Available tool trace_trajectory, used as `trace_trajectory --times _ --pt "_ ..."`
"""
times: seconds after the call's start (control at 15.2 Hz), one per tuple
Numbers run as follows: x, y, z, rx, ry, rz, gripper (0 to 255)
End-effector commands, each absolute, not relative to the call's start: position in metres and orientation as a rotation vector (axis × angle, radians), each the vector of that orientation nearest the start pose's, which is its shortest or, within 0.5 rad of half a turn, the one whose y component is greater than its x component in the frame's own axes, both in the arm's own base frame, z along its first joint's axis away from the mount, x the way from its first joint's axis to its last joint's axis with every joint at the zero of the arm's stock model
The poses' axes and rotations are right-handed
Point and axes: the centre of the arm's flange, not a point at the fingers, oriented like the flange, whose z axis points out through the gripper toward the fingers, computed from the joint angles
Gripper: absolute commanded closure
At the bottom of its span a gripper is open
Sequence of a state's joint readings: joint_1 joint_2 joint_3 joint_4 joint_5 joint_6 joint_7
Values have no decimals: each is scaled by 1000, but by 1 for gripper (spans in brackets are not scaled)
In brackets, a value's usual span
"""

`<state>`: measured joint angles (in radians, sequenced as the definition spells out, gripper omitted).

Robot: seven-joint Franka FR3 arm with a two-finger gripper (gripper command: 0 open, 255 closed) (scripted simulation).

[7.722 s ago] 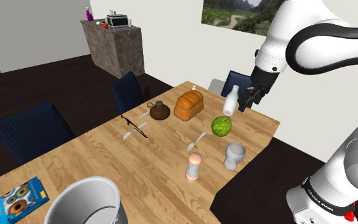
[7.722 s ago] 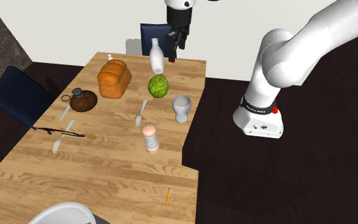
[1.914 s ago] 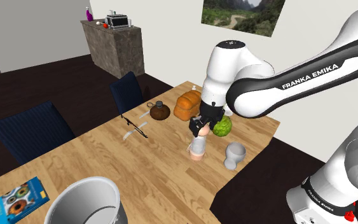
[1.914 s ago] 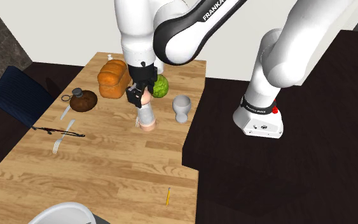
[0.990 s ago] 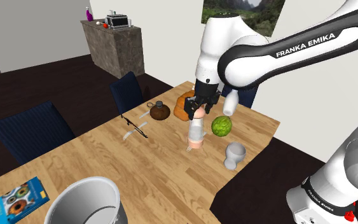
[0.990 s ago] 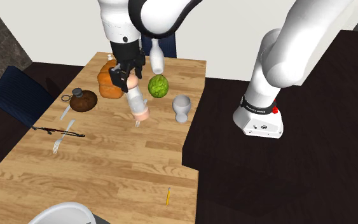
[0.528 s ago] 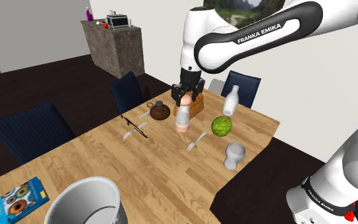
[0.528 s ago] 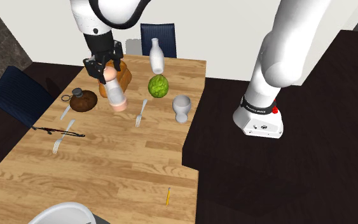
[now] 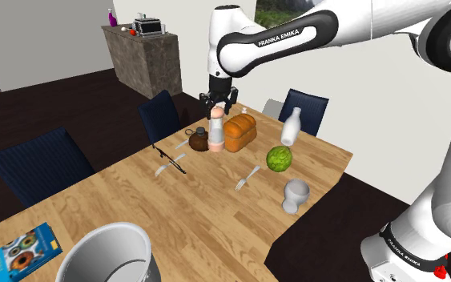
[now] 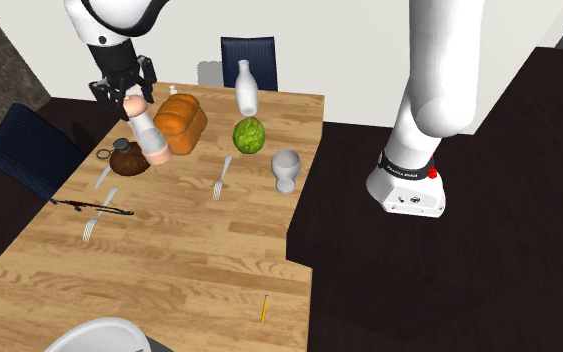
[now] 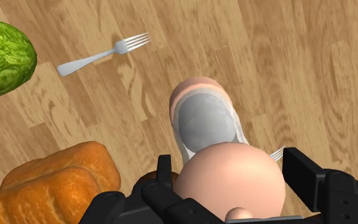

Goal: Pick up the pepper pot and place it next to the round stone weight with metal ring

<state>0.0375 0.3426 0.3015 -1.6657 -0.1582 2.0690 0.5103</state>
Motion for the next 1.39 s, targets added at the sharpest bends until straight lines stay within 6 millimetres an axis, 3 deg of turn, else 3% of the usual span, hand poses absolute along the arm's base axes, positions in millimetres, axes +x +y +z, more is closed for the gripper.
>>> trace_trajectory --times 0.0,0.46,1.32 --pt "657 188 423 -3140 191 -140 255" --pt "752 178 424 -3140 191 -140 255" --pt "752 178 355 -3140 191 -140 255"
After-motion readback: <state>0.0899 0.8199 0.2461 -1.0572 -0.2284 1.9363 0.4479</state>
